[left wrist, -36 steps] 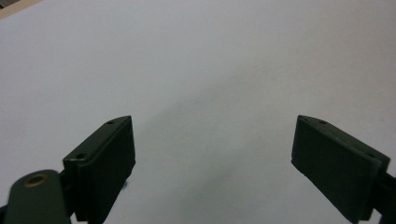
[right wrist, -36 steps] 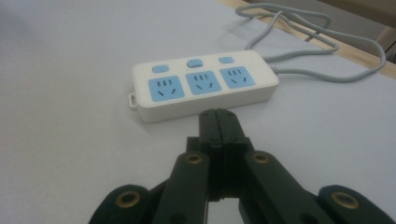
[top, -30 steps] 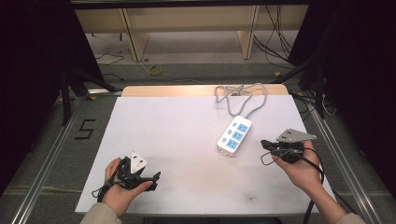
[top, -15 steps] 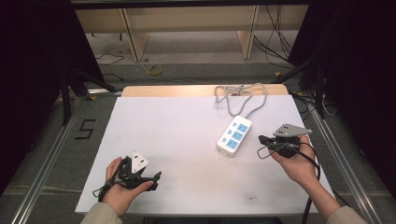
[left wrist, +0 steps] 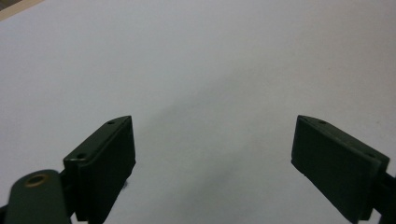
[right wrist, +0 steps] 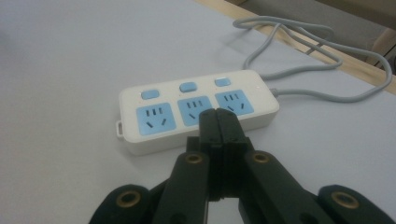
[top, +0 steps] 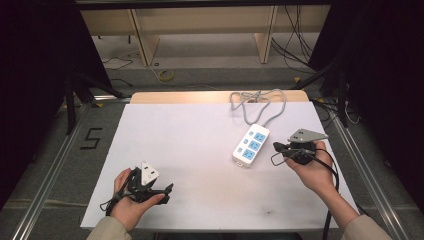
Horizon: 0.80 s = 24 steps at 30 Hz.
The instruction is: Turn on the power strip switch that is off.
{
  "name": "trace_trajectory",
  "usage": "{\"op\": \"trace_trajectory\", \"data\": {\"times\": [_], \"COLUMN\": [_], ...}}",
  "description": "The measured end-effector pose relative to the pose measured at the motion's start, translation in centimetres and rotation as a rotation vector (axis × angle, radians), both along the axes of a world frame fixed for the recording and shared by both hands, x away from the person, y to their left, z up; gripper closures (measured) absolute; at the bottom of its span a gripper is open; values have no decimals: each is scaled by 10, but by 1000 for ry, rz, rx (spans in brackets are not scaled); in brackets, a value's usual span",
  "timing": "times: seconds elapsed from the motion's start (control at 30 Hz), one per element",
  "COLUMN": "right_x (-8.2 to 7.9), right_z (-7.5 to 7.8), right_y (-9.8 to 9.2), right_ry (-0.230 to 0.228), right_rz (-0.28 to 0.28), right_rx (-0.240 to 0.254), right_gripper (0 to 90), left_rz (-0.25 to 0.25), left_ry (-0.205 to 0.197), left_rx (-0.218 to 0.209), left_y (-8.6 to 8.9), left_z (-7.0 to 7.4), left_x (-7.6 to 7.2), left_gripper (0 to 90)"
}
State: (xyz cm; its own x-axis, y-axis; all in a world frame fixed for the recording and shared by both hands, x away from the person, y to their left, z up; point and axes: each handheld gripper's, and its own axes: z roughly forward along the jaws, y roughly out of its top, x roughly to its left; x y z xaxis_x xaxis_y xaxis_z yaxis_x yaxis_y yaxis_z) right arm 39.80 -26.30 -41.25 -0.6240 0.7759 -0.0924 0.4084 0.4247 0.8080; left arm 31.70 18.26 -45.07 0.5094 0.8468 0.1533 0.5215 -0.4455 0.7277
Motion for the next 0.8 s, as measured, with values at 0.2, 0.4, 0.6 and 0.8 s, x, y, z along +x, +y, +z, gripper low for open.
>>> {"op": "trace_trajectory", "data": {"times": [0.2, 0.4, 0.6, 0.8], "right_x": [4, 8, 13, 17], "right_z": [0, -1, -1, -1], "right_y": [4, 8, 13, 17], "right_ry": [2, 8, 10, 11], "right_rz": [1, 8, 13, 19], "right_rx": [2, 0, -1, -1], "right_gripper": [900, 900, 900, 900], "left_rz": [-4, -5, -5, -5], "left_ry": [3, 4, 4, 1], "left_rx": [2, 2, 2, 0], "left_y": [0, 0, 0, 0], "left_z": [0, 0, 0, 0], "left_x": [0, 1, 1, 1], "left_gripper": [133, 133, 135, 135]}}
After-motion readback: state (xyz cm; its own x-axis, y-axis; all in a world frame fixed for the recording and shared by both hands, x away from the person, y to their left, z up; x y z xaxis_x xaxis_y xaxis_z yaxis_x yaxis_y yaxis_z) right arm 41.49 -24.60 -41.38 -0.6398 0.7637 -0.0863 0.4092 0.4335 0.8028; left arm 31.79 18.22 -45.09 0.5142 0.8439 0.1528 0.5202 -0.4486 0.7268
